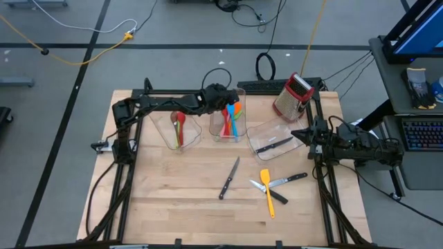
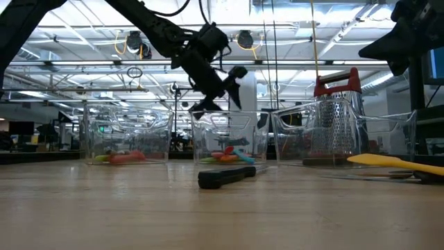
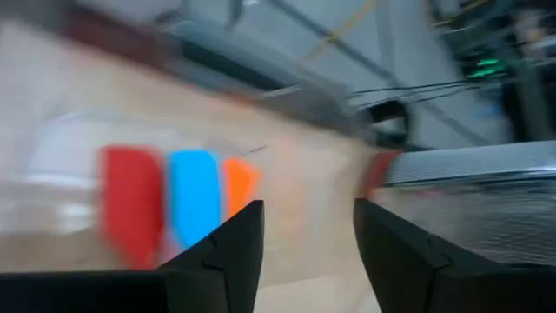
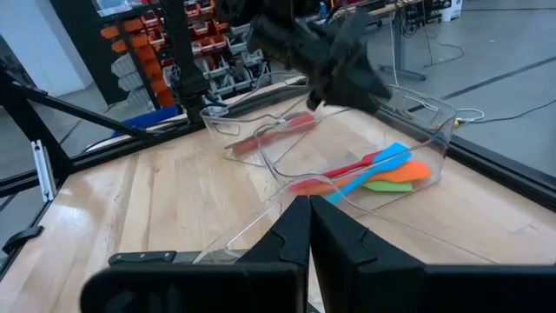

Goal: Pick & Place Kitchen Items
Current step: Put the black kitchen knife into the right bin

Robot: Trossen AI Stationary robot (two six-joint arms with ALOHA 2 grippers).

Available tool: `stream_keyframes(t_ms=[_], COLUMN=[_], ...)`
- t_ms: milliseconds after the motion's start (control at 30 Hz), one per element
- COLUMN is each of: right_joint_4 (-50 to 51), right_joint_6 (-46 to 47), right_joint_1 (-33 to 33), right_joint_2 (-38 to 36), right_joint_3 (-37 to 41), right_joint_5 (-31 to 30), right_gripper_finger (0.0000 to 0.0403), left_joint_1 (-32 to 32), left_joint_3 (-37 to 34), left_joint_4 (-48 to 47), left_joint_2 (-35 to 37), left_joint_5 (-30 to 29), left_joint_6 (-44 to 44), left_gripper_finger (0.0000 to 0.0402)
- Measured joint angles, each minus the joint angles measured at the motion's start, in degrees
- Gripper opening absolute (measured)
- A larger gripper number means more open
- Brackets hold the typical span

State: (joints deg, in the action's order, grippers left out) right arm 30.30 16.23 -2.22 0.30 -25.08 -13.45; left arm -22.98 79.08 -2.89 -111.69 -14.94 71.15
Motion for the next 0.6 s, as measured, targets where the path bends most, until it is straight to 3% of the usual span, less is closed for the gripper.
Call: stream_keyframes(t_ms=[267,600], right_joint_4=[0.0,0.03], right_joint_6=[0.0,-0.02], right_joint_1=[0.0,0.0], right_joint_2=[0.0,-0.01], right_joint_3=[0.0,0.0], right_joint_5=[0.02,0.08], right_gripper_finger=[0.0004,0.0004], left_joint_1=[1.51,10.2], left_joint_3=[0.09,0.1], left_joint_4=[10.96,14.06], left_joint_2=[2.19,5.04], left_joint_5=[7.31,5.64], left_joint_6=[-4.85,-9.18], left_gripper_finger=[0.0182,0.0161])
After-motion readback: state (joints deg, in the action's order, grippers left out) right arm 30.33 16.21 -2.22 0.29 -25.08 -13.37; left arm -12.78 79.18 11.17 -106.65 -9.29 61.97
